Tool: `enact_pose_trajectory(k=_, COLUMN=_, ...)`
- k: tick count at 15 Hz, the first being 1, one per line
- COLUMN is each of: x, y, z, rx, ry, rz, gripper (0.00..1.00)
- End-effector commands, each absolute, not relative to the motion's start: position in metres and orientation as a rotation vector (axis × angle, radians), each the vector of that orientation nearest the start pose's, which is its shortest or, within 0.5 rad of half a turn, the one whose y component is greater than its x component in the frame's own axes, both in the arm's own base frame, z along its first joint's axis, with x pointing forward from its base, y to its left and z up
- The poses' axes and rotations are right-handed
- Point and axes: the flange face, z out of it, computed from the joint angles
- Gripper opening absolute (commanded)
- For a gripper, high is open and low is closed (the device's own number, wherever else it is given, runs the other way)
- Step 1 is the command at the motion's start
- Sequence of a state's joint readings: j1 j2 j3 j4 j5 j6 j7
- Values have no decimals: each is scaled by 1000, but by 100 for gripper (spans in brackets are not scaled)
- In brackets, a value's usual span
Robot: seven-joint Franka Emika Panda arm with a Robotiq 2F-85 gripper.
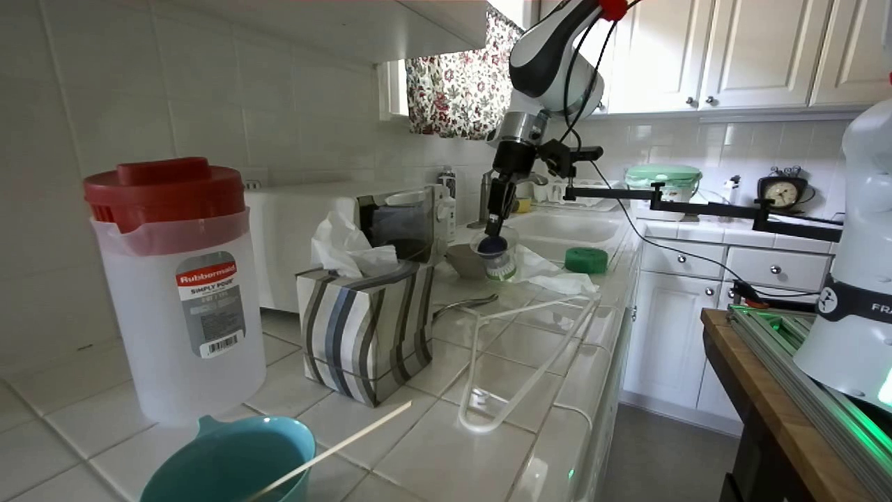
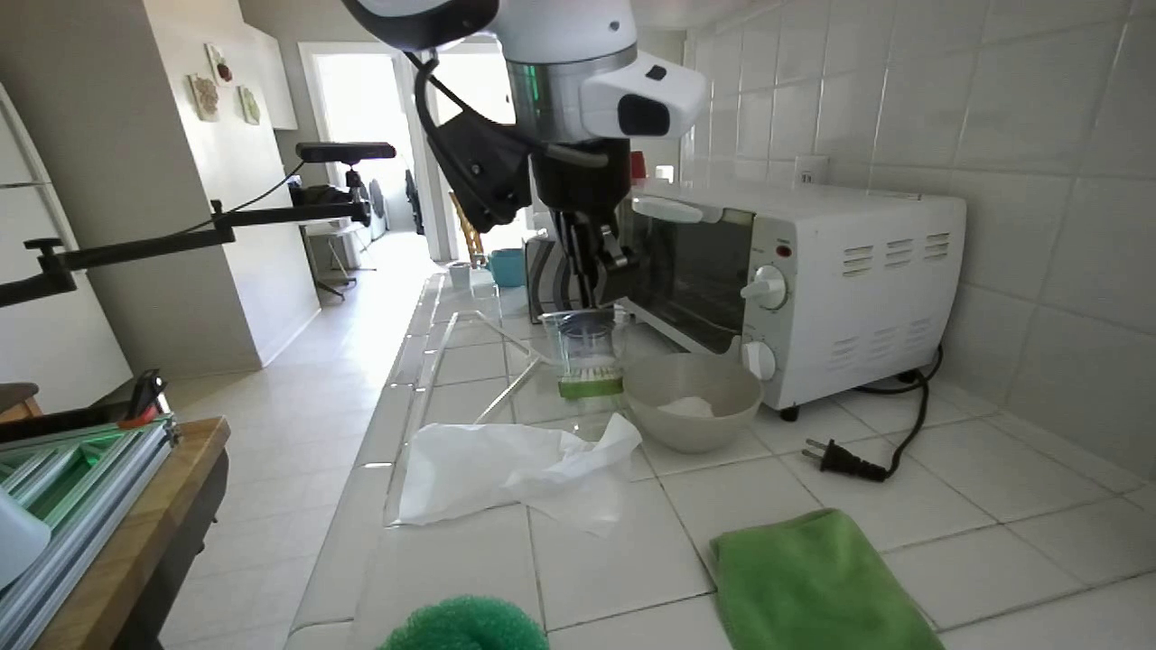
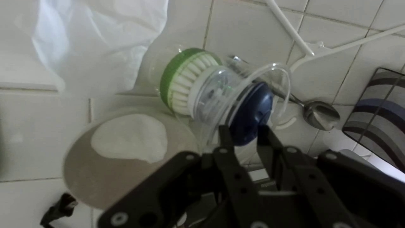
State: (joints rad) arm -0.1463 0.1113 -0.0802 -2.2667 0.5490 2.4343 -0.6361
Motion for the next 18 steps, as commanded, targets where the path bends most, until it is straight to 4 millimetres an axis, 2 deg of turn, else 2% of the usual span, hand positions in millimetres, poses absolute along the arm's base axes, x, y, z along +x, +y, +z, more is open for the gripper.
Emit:
enact_pose_trajectory(k=1, x=519, y=-121, z=313, rx=-2823, ry=-24, rz=-259, gripper=7)
enact_pose_trajectory(k=9, x=496, y=-140, z=306, rx=-2816, ry=44, rz=-195, gripper=7)
enact_pose_trajectory(k=10, x=495, y=-140, z=306, rx=-2815, ry=47, rz=-190, gripper=36)
enact_pose_trajectory(k=11, x=495, y=-140, z=306, rx=-2812, ry=48, rz=-185, gripper=55)
enact_pose_trajectory(k=17, x=490, y=-139, z=296, rx=-2806, ry=59, rz=-150, gripper=98)
enact_pose_trajectory(k=18, x=489, y=-139, z=296, rx=-2806, ry=59, rz=-149, gripper=86)
